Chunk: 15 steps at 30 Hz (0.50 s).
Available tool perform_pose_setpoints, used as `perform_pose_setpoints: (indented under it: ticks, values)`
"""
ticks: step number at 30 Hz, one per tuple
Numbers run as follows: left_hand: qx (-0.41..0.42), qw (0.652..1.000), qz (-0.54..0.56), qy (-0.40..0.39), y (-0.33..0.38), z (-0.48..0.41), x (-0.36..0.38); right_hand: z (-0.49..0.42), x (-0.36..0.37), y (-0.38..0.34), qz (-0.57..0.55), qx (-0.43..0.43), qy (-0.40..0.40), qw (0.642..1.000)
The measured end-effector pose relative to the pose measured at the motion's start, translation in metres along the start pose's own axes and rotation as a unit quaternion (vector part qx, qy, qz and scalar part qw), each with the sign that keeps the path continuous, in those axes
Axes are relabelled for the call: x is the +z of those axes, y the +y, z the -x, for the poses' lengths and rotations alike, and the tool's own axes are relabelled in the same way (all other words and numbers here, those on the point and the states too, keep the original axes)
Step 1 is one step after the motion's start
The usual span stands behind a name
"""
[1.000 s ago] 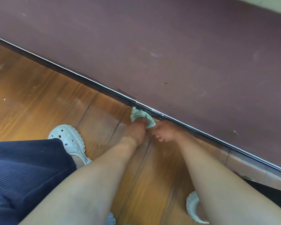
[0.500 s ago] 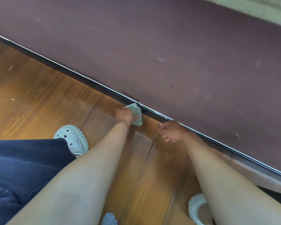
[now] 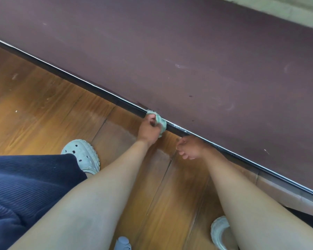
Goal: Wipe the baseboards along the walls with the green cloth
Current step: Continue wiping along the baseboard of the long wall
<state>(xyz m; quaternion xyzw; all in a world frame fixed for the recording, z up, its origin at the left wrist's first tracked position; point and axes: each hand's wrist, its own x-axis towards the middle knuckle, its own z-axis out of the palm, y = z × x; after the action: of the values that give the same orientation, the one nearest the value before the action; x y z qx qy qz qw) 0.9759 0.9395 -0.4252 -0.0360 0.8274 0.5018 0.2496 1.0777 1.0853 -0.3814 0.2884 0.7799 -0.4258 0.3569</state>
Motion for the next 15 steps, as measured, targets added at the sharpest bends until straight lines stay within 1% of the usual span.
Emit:
perform_pose_setpoints:
  ticks: [4,5,8,9,10,12,15]
  values:
    - [0.032,0.999,0.01,-0.017,-0.003,0.006,0.015,0.0,0.002,0.002,0.005,0.007,-0.009,1.0]
    - [0.031,0.999,0.018,-0.001,-0.003,0.006,0.017,-0.001,0.002,0.002,0.005,0.007,-0.011,1.0]
    - [0.018,0.991,0.068,0.117,-0.001,0.003,0.014,-0.002,-0.003,0.002,-0.005,0.004,-0.008,1.0]
    - [0.013,0.987,0.073,0.141,0.001,0.003,0.013,-0.002,-0.006,0.002,-0.012,0.002,-0.002,1.0]
    - [0.009,0.987,0.07,0.147,0.004,0.002,0.012,-0.003,-0.01,0.003,-0.018,0.001,0.005,1.0]
    - [0.004,0.99,0.057,0.128,0.005,0.003,0.014,-0.002,-0.015,0.007,-0.029,0.001,0.015,0.999]
    - [0.026,0.992,0.05,0.11,0.003,0.009,0.024,-0.001,-0.015,0.015,-0.031,0.014,0.019,0.999]
